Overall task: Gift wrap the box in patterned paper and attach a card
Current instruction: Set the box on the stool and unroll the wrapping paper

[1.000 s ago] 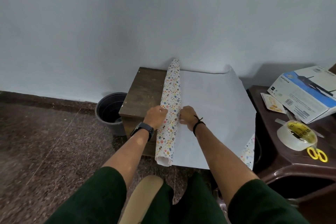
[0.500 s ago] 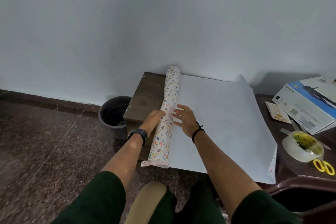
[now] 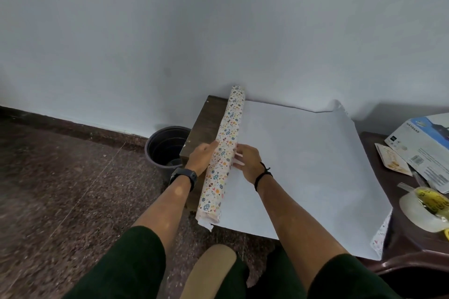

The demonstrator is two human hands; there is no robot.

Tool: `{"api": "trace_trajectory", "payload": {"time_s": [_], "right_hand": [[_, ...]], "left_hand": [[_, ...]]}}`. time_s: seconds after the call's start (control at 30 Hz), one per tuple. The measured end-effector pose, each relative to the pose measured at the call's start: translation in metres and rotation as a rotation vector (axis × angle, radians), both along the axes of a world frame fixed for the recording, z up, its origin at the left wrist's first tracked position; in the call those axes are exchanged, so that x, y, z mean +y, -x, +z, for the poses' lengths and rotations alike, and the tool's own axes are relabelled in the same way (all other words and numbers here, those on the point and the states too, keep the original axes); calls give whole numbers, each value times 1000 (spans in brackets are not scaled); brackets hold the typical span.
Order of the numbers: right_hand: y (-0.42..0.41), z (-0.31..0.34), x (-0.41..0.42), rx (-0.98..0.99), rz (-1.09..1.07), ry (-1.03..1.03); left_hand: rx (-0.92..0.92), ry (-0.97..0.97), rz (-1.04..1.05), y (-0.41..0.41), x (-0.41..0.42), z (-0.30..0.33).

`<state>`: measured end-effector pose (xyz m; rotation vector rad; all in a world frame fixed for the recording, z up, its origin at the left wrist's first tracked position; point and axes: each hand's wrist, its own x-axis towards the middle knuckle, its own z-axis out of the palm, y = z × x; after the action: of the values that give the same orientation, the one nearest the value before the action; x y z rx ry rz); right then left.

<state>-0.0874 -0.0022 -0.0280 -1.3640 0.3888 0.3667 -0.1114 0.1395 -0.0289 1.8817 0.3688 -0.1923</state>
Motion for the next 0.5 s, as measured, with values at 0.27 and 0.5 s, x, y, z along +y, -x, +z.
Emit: {"api": "trace_trajectory", "payload": {"time_s": [0.27, 0.5], "right_hand": [[3, 7, 34, -127, 89, -13], [8, -6, 50, -26, 208, 184]], "left_hand": [[156, 422, -67, 5, 24, 6], [156, 393, 154, 8, 61, -17]]}}
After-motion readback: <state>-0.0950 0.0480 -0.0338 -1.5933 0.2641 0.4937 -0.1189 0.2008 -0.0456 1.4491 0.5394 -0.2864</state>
